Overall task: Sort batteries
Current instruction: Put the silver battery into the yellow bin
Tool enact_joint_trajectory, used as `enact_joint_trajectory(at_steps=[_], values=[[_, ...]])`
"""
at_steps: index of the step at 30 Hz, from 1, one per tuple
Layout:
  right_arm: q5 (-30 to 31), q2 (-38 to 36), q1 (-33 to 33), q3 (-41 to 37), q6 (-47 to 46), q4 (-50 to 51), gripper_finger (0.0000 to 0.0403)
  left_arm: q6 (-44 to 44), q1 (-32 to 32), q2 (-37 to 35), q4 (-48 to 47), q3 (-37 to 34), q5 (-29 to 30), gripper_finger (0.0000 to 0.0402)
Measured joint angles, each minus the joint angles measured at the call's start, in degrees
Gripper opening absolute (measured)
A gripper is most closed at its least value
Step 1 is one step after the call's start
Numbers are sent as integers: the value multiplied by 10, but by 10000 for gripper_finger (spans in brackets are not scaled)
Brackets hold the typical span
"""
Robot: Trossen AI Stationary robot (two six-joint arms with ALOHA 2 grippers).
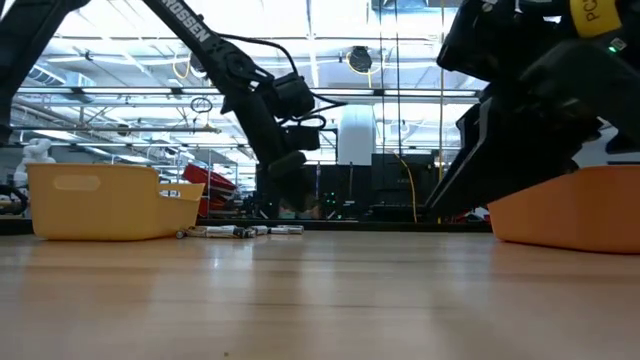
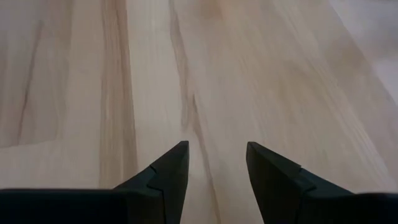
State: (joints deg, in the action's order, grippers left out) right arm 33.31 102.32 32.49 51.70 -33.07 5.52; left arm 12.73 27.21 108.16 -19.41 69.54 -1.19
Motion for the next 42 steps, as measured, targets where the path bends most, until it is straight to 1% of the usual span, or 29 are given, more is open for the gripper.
enact_joint_trajectory(at_steps=[3,5,7,8,12,14,16,19,24,28,30,32,34,37,38,42], values=[[13,0,0,0,-2,-1,153,-4,13,0,0,0,6,185],[14,0,0,0,-3,-1,153,-4,18,0,3,0,22,177],[14,0,0,0,-7,-2,153,-3,22,0,10,0,25,168],[14,0,0,0,-9,-2,153,0,24,0,13,0,20,164],[14,0,3,0,-17,-2,153,4,24,0,12,0,-36,152],[14,0,5,0,-19,-2,153,18,24,0,4,0,-47,151],[14,0,6,0,-19,-5,153,34,24,2,-10,0,-48,156],[14,0,6,0,-19,-6,153,41,25,19,-19,0,-46,174],[15,0,6,0,-22,-6,153,46,18,48,-1,0,-1,212],[15,0,6,0,-23,-6,153,57,15,56,4,1,-2,216],[15,0,6,0,-23,-6,153,57,15,56,4,1,-2,203],[15,0,6,0,-22,-5,153,57,15,57,5,1,-2,175],[15,0,6,0,-22,-5,153,57,15,56,6,1,-3,134],[15,0,6,0,-23,-5,153,57,11,57,14,0,-1,56],[15,0,6,0,-23,-5,153,57,9,57,18,0,2,40],[15,0,6,0,-23,-5,153,57,-4,58,50,0,9,39]])
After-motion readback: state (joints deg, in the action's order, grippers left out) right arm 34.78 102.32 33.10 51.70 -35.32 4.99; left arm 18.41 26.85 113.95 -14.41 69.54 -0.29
